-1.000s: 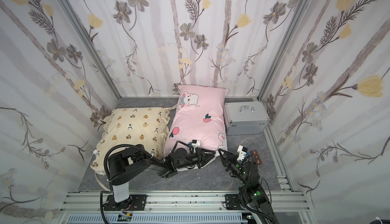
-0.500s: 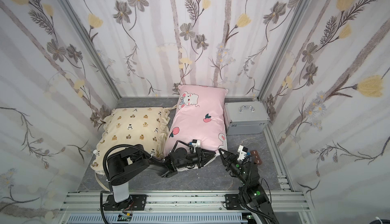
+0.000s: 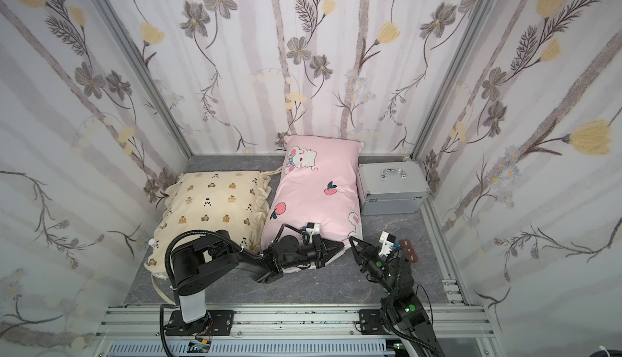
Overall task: Zip up pillowcases
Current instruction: Zip the zipper on the pillowcase.
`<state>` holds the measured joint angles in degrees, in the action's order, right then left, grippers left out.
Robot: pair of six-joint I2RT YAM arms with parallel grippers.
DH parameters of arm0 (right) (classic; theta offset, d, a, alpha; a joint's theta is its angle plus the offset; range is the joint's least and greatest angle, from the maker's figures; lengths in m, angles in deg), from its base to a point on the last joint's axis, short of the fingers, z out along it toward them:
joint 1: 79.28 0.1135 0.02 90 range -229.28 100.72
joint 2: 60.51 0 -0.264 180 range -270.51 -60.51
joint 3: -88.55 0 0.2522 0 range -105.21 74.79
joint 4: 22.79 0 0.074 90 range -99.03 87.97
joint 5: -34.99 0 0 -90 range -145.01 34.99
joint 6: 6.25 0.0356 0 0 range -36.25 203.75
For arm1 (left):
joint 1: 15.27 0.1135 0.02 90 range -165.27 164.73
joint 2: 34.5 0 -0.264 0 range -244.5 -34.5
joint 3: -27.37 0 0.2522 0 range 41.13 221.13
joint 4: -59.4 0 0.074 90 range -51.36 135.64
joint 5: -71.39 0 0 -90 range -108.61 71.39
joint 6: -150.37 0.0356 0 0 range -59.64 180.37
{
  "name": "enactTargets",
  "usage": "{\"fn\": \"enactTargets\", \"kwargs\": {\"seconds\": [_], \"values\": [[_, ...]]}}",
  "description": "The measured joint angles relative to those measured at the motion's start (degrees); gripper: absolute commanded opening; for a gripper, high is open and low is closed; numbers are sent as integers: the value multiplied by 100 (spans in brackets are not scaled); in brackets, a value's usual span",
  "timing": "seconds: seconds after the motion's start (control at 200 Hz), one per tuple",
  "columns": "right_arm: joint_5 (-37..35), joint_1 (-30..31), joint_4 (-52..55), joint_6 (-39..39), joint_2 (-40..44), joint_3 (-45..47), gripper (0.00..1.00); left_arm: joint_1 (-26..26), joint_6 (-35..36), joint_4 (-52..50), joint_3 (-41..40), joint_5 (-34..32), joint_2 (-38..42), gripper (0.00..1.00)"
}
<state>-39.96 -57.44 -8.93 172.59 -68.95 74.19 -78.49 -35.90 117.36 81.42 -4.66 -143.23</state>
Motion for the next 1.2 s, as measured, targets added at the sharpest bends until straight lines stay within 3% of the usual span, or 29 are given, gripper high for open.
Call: {"fn": "enactTargets", "kwargs": {"seconds": [0.05, 0.405, 0.989, 1.199], "values": [[-2, 0, 0, 0, 0, 0, 0, 0, -4, 0, 7, 2, -2, 0], [-42, -4, 33, -199, -42, -7, 0, 15, 404, -518, 20, 203, 136, 0], [-184, -92, 133, -605, -247, -57, 0, 304, 2280, -3589, -549, 120, 1403, 0], [-424, -101, 920, -837, -251, -393, 0, 535, 2835, -4953, -778, -221, 2133, 0]]}}
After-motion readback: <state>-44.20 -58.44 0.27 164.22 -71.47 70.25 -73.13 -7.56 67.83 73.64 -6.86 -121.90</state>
